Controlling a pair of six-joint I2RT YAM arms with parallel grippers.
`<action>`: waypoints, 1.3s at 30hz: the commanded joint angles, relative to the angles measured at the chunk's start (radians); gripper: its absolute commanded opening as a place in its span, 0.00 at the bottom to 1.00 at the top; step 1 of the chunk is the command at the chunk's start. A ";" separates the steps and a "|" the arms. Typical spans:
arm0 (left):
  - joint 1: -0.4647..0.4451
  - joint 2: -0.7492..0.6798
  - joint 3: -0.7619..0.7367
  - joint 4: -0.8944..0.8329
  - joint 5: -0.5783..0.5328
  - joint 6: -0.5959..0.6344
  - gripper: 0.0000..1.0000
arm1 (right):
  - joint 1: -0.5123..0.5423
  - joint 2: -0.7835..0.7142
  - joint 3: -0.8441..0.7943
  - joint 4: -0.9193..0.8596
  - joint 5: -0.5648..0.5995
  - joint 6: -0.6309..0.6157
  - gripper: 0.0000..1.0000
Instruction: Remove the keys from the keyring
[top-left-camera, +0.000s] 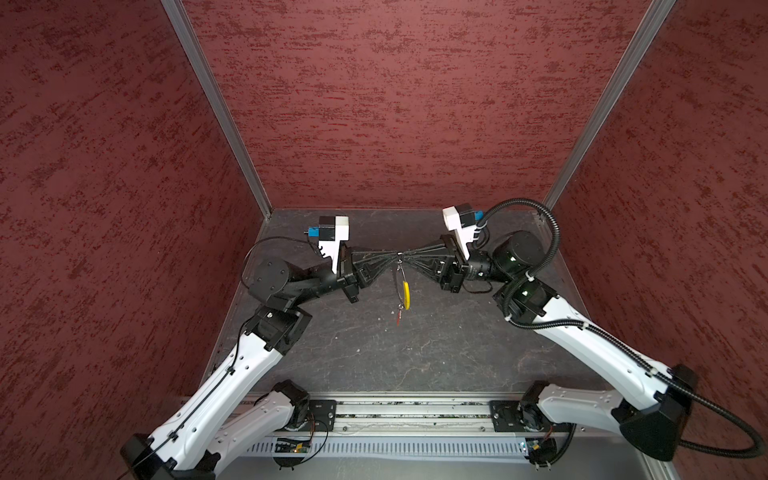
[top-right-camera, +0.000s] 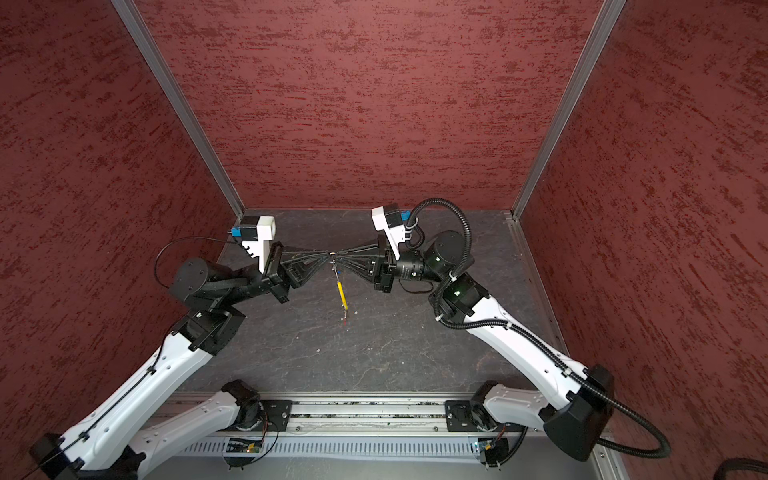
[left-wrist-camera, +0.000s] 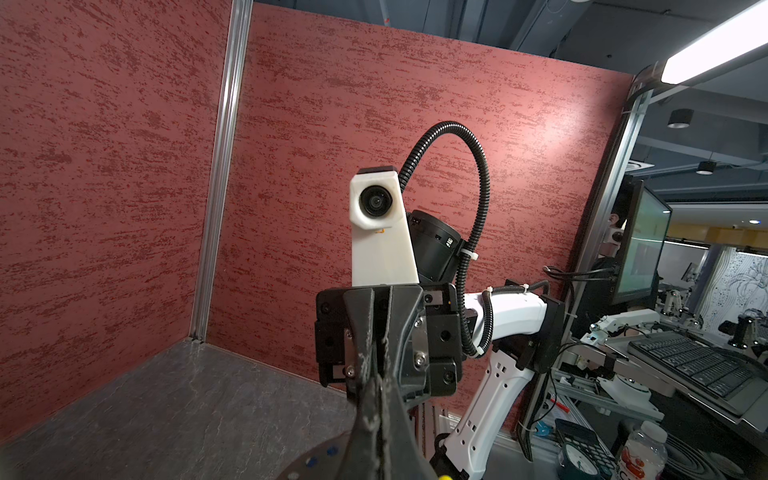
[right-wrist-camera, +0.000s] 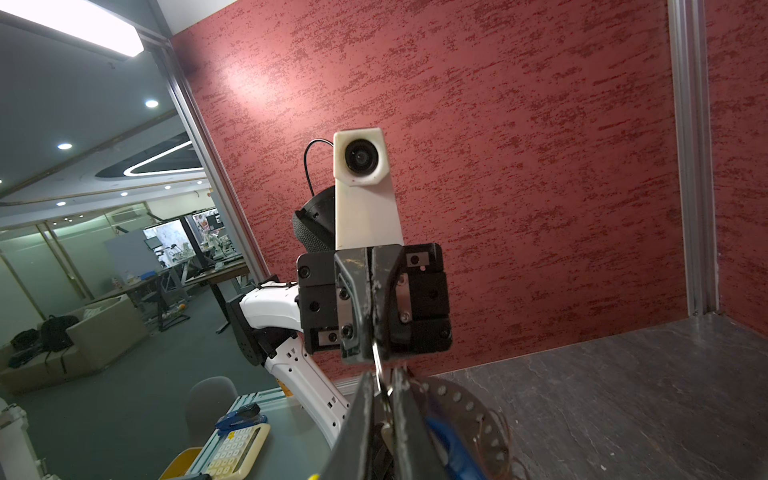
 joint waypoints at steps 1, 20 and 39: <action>-0.006 0.000 -0.005 0.012 -0.002 -0.002 0.00 | 0.006 -0.011 0.009 0.007 0.013 -0.004 0.08; -0.003 -0.033 0.068 -0.216 -0.041 0.060 0.50 | -0.002 -0.036 0.008 -0.097 0.051 -0.053 0.00; 0.113 0.126 0.475 -0.978 0.157 0.172 0.53 | -0.053 -0.060 0.037 -0.270 -0.052 -0.165 0.00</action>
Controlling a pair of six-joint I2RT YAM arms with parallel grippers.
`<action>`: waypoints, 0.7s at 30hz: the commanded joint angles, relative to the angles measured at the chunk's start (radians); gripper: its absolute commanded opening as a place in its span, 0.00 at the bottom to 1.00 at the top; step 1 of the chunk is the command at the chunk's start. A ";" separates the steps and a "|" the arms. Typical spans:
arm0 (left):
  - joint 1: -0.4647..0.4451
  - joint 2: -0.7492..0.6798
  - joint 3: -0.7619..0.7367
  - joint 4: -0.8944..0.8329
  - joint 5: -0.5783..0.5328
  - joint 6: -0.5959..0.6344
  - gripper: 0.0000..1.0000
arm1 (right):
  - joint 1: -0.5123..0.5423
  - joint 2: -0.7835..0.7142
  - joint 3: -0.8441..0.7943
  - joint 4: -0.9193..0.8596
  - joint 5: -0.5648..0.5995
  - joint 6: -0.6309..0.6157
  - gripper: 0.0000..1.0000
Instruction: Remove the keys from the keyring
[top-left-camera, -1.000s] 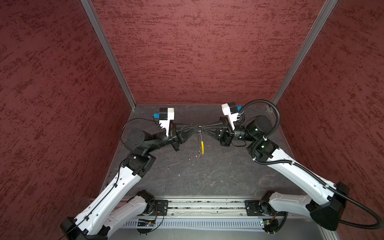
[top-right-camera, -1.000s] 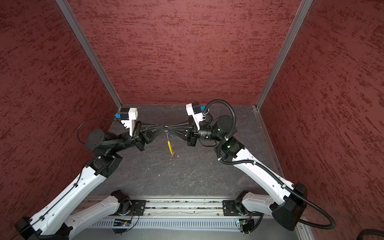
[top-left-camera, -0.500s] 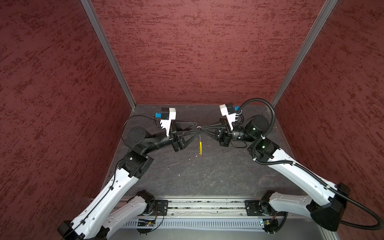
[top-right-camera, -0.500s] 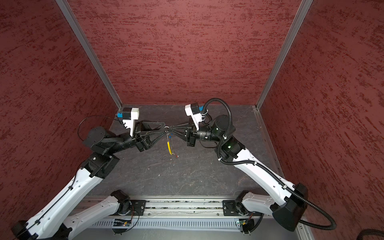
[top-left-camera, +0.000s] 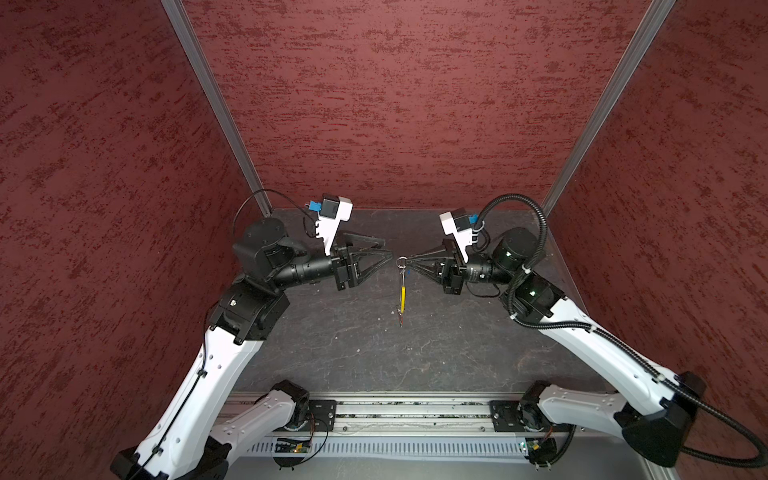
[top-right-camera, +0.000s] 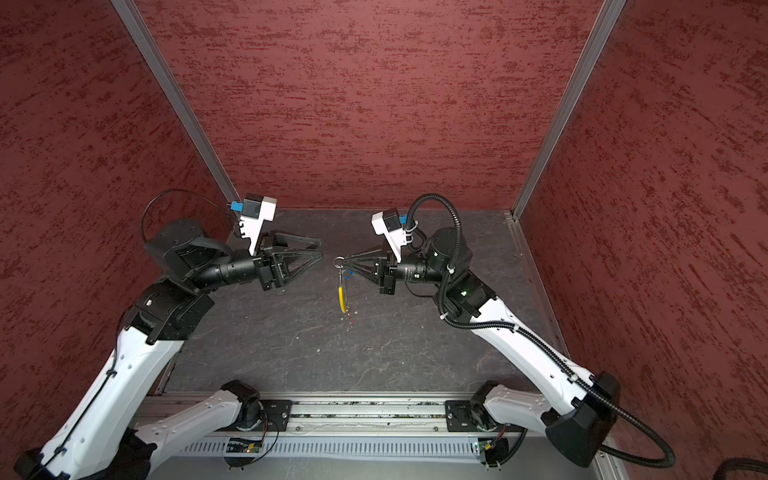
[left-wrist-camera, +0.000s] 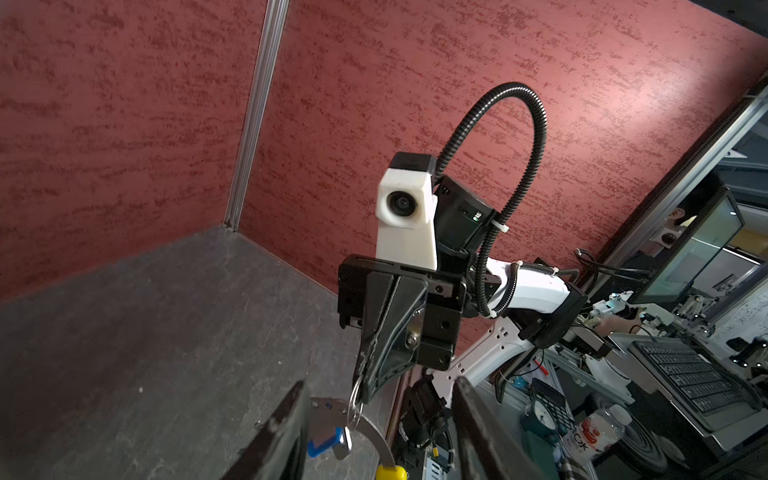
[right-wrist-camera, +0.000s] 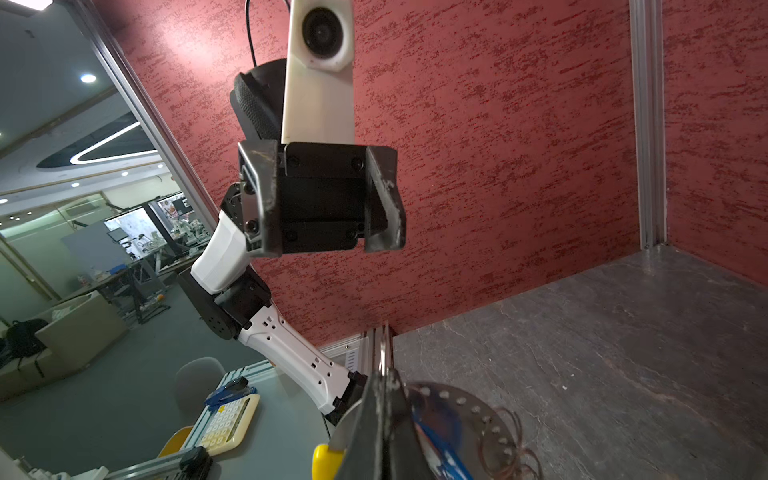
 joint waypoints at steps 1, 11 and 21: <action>0.004 0.036 0.066 -0.200 0.077 0.050 0.50 | -0.009 -0.030 0.038 -0.033 -0.046 -0.050 0.00; -0.091 0.176 0.251 -0.495 0.012 0.187 0.39 | -0.011 -0.020 0.105 -0.202 -0.077 -0.155 0.00; -0.116 0.186 0.237 -0.482 0.029 0.206 0.28 | -0.010 0.000 0.212 -0.447 -0.062 -0.276 0.00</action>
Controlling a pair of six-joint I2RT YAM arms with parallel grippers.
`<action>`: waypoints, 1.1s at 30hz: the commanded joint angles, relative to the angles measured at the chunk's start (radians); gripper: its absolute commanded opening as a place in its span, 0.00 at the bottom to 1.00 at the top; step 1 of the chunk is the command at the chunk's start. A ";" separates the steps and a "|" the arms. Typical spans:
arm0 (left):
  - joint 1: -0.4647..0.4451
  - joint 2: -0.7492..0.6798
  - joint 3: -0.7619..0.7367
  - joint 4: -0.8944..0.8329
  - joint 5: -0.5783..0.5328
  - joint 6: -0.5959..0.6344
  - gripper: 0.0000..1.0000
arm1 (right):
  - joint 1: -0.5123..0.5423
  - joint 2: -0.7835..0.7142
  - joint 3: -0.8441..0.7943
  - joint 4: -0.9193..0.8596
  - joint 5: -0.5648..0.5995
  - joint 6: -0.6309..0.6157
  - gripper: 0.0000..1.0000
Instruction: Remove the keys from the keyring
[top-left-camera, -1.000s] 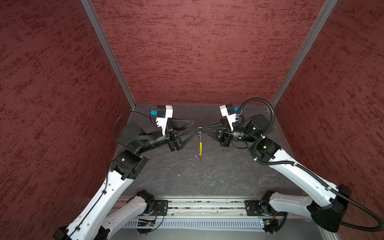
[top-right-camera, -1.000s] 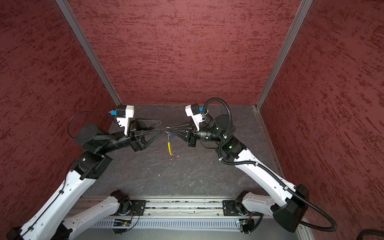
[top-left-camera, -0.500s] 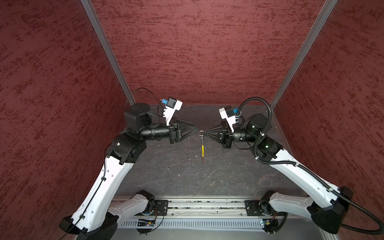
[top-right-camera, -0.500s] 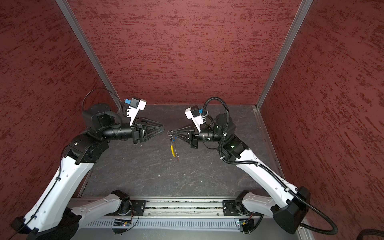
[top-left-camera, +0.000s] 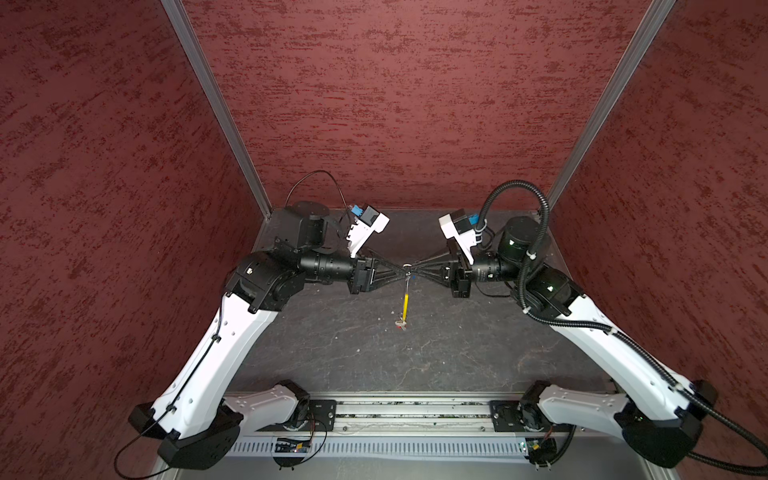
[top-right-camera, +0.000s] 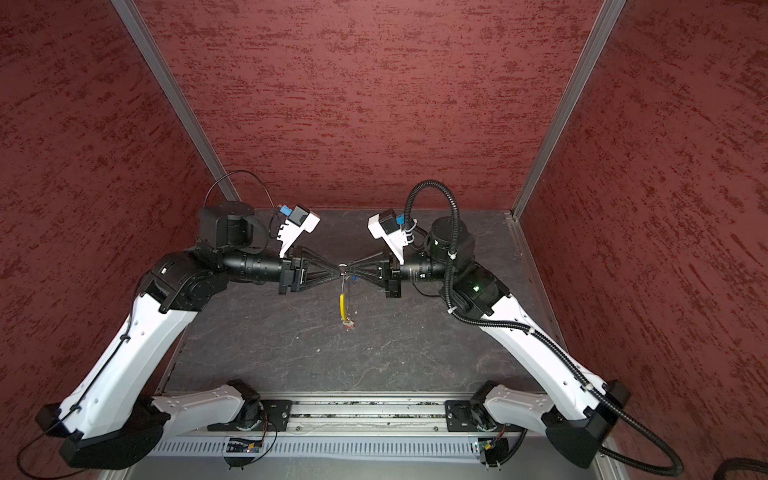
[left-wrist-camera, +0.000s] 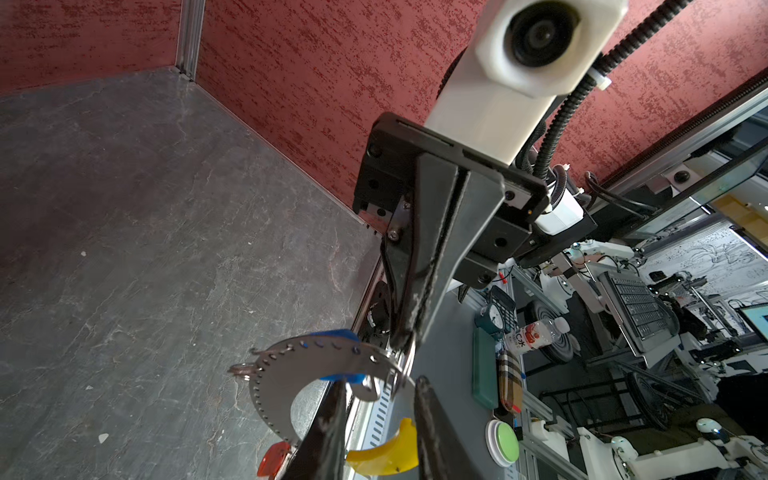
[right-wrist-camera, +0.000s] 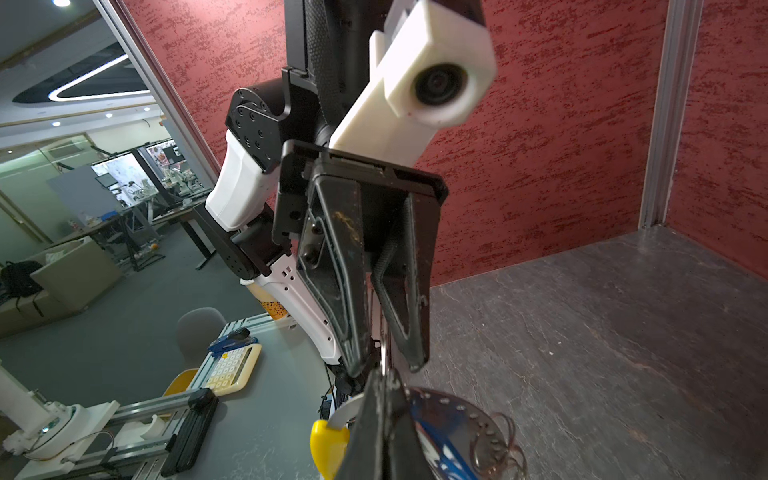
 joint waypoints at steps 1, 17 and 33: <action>-0.008 0.004 0.004 -0.002 0.021 0.028 0.28 | -0.005 0.003 0.051 -0.100 0.001 -0.074 0.00; -0.002 0.036 0.024 0.016 0.081 0.024 0.24 | -0.002 0.007 0.091 -0.219 0.020 -0.149 0.00; -0.025 0.053 0.038 0.001 0.136 0.042 0.16 | -0.001 0.014 0.103 -0.249 0.067 -0.176 0.00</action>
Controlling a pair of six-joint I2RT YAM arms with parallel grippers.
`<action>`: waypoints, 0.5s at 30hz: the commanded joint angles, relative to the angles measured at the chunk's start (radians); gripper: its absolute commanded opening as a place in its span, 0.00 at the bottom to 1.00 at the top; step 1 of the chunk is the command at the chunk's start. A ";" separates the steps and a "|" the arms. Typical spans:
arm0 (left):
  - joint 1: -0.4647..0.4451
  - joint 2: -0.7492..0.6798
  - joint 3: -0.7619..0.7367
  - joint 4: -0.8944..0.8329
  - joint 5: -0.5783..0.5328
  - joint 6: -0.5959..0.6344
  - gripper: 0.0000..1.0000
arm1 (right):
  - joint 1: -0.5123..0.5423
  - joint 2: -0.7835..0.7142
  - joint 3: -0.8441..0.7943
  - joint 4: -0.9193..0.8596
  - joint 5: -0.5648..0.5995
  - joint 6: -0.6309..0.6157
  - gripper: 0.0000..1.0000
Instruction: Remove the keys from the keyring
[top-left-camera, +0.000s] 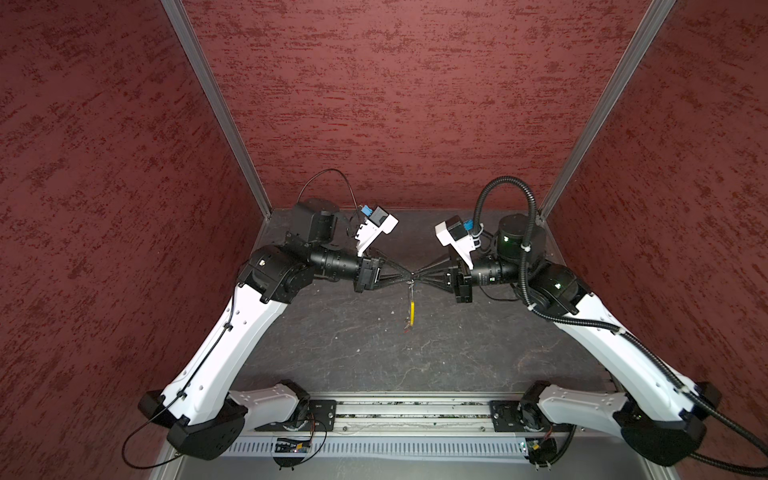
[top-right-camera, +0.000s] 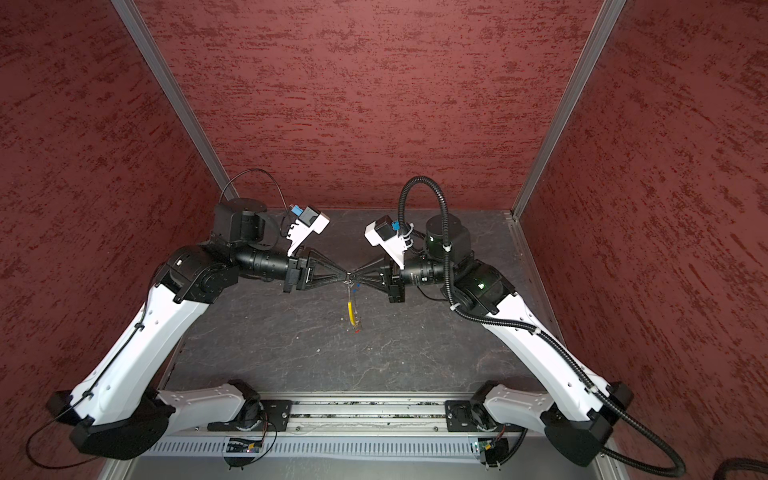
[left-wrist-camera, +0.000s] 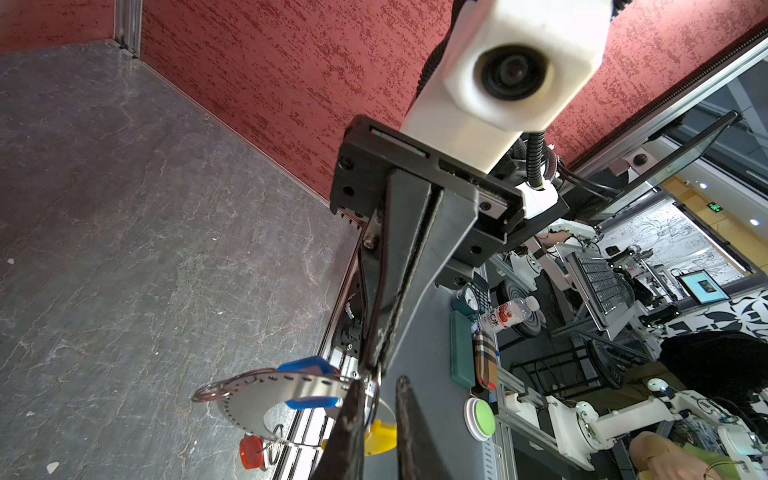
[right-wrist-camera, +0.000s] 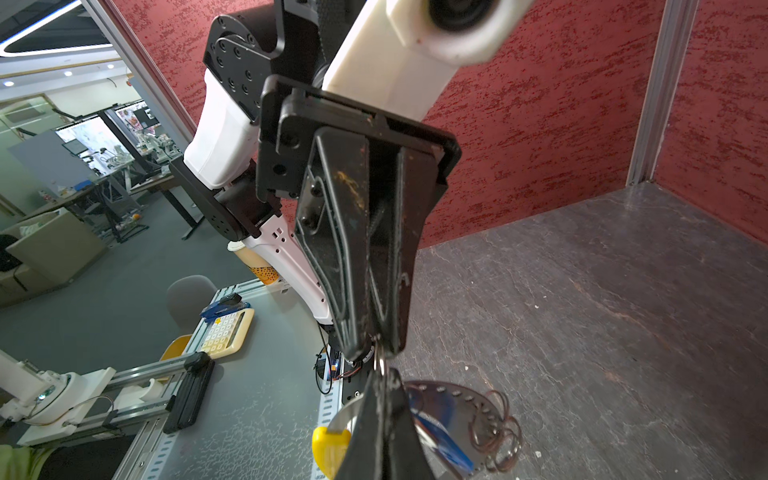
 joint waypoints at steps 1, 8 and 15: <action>-0.018 0.005 0.031 -0.011 0.034 0.029 0.15 | -0.001 0.004 0.040 -0.008 0.042 -0.034 0.00; -0.039 0.009 0.036 -0.032 -0.001 0.044 0.11 | -0.001 0.008 0.050 0.002 0.063 -0.025 0.00; -0.055 -0.001 0.025 -0.005 -0.065 0.043 0.00 | 0.000 0.007 0.052 0.036 0.051 0.004 0.00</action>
